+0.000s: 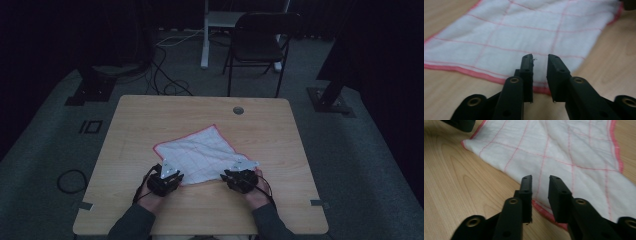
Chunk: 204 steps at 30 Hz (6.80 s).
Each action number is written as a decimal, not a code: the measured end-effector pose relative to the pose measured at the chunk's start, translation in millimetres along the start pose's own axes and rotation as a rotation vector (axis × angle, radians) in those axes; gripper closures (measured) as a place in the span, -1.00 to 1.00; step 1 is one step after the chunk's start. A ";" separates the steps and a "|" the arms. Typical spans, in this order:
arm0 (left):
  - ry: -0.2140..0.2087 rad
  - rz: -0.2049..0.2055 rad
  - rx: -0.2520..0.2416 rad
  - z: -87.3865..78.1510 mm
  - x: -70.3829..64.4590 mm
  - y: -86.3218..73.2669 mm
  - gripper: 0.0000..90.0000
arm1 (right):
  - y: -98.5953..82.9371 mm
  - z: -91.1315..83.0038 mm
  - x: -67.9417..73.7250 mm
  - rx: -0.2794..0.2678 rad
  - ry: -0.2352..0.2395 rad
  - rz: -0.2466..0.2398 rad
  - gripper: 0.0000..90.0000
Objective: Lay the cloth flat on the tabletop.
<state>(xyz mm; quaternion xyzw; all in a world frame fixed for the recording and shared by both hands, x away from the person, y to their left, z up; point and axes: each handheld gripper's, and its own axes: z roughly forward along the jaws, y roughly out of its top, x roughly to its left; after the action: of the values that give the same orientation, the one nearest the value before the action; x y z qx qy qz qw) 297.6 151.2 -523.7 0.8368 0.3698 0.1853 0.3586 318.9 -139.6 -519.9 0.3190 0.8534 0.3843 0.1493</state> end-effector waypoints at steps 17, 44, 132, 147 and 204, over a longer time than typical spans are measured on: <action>-0.015 0.081 0.050 7.5 -19.2 -10.7 0.59 | -2.4 18.5 10.0 0.043 -0.028 -0.080 0.52; 0.130 0.045 0.063 46.4 24.3 44.7 0.94 | 29.8 32.9 -24.7 0.018 -0.080 0.004 0.92; 0.023 0.080 0.038 25.6 -16.3 3.9 1.00 | 28.2 25.6 -55.2 0.015 -0.175 0.084 0.77; 0.058 0.058 0.059 0.6 -8.8 -17.4 1.00 | 30.9 35.9 -57.7 0.023 -0.158 0.071 0.75; 0.080 0.029 0.090 -26.1 -21.7 -37.7 1.00 | -13.4 13.8 -65.5 0.065 -0.195 0.166 0.70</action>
<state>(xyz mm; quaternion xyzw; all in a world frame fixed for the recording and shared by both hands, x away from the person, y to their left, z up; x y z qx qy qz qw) 250.0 164.6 -534.9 0.8492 0.3799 0.2071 0.3027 369.3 -181.7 -538.4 0.4290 0.8176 0.3346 0.1886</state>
